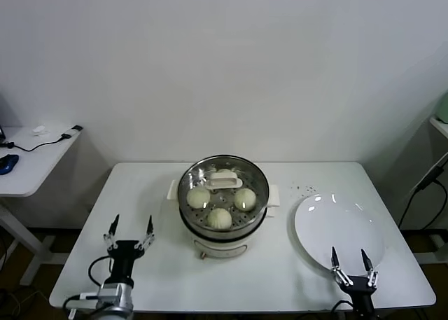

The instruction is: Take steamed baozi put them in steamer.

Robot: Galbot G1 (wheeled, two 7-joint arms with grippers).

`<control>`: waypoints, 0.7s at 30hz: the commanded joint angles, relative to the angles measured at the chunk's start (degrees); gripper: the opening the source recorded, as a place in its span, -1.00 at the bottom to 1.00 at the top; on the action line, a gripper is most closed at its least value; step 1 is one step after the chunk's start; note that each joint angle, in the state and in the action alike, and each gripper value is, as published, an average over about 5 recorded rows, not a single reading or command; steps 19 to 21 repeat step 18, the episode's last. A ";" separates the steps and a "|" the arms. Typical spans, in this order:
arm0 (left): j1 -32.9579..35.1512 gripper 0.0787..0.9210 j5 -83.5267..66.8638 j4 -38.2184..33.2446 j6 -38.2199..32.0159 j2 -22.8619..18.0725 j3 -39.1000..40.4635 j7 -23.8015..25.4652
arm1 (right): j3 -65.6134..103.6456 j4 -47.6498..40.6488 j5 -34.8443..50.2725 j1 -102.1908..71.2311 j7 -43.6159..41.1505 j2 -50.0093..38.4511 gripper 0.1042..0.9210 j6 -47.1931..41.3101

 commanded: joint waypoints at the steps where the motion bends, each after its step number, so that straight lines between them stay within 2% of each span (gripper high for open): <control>1: 3.40 0.77 -1.47 8.32 -8.28 0.20 -1.89 -0.46 | -0.22 -0.17 0.50 0.28 -0.28 -0.36 0.76 -0.21; 21: 4.27 0.77 0.25 7.47 -8.89 -0.55 -1.09 0.56 | -1.01 -0.67 0.17 0.54 -0.47 -0.78 0.76 -0.55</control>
